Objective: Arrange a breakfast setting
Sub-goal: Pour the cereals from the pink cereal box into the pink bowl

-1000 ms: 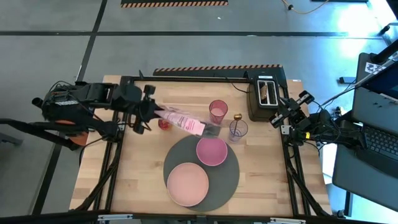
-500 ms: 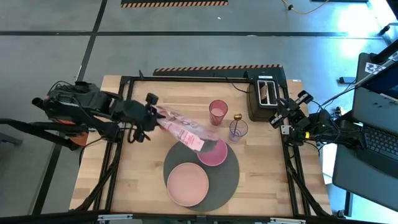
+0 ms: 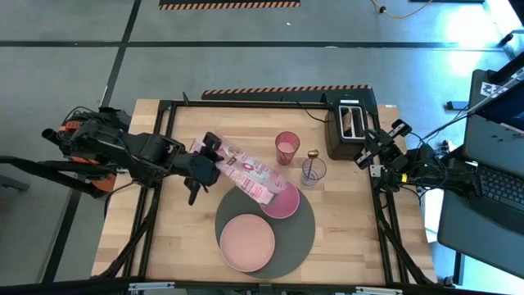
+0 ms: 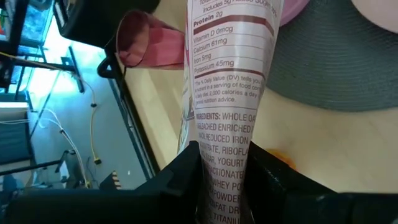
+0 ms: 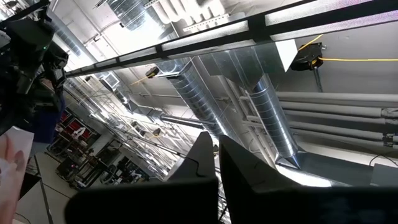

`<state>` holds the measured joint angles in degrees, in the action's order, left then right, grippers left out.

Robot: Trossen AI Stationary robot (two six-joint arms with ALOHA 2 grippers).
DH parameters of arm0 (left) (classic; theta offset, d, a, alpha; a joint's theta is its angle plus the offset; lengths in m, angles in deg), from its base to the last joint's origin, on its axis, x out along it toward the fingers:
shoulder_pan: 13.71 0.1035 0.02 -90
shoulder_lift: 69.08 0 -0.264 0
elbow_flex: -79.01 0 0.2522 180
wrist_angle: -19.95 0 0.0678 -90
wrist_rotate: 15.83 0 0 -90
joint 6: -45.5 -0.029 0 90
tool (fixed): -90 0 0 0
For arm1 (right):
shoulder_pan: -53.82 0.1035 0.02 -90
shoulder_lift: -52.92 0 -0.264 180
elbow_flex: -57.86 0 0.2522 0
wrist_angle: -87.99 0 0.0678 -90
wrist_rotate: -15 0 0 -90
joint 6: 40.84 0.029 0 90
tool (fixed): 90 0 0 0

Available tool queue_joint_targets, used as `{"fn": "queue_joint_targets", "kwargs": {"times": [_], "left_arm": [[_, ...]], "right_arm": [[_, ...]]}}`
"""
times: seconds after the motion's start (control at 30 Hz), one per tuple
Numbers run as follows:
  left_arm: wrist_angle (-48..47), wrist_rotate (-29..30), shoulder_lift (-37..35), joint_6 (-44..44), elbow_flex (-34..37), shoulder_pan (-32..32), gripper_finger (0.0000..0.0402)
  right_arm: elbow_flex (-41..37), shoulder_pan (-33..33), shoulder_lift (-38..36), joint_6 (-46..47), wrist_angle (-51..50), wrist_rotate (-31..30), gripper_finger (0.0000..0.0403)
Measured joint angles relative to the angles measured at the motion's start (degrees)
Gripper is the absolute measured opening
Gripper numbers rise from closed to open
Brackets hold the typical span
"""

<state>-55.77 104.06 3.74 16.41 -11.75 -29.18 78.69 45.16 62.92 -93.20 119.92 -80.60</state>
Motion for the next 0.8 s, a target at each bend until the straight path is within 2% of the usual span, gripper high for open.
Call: {"fn": "queue_joint_targets", "kwargs": {"times": [0.17,0.37,0.8], "left_arm": [[-1.1,-0.1,0.0,-0.5,-2.2,-1.0,0.0097],[-1.6,-0.8,0.0,-7.3,-2.7,-3.1,0.0096],[-1.4,3.7,1.6,-10.2,-2.7,-3.5,0.0096]], "right_arm": [[0.0,0.0,0.0,0.0,0.0,0.0,0.0000],[0.0,0.0,0.0,0.0,0.0,0.0,0.0000],[0.0,0.0,0.0,-0.1,0.1,0.0,0.0000]]}}
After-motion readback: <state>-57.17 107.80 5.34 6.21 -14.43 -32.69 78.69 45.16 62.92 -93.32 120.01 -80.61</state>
